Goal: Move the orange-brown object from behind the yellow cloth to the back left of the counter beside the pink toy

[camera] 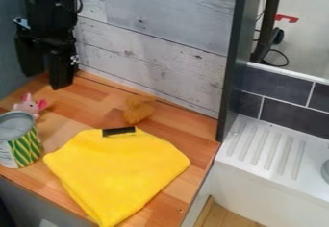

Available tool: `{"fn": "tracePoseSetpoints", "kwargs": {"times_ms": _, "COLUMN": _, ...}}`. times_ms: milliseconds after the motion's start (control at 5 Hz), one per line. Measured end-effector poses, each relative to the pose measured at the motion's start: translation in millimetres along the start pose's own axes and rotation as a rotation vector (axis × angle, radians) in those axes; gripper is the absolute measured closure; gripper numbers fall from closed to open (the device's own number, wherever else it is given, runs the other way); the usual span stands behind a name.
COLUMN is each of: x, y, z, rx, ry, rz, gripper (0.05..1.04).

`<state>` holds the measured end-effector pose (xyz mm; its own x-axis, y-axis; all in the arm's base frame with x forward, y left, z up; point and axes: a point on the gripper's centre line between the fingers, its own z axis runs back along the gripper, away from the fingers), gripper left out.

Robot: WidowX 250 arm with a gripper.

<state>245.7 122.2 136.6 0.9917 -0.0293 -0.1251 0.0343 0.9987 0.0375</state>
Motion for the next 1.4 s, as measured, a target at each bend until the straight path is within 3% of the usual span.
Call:
{"fn": "tracePoseSetpoints", "kwargs": {"times_ms": 200, "x": 0, "y": -1, "z": -9, "rx": -0.016, "ry": 0.030, "rz": -0.001, "gripper": 0.083}}
{"fn": "tracePoseSetpoints", "kwargs": {"times_ms": 400, "x": 21, "y": 0, "z": -26, "rx": -0.039, "ry": 0.045, "rz": 0.004, "gripper": 0.083}}
{"fn": "tracePoseSetpoints", "kwargs": {"times_ms": 600, "x": 45, "y": -16, "z": -43, "rx": -0.022, "ry": 0.030, "rz": -0.050, "gripper": 0.083}}
{"fn": "tracePoseSetpoints", "kwargs": {"times_ms": 800, "x": 60, "y": -26, "z": -51, "rx": -0.077, "ry": -0.011, "rz": -0.013, "gripper": 0.083}}
{"fn": "tracePoseSetpoints", "kwargs": {"times_ms": 1400, "x": 93, "y": -29, "z": -70, "rx": -0.001, "ry": -0.012, "rz": 0.064, "gripper": 0.083}}
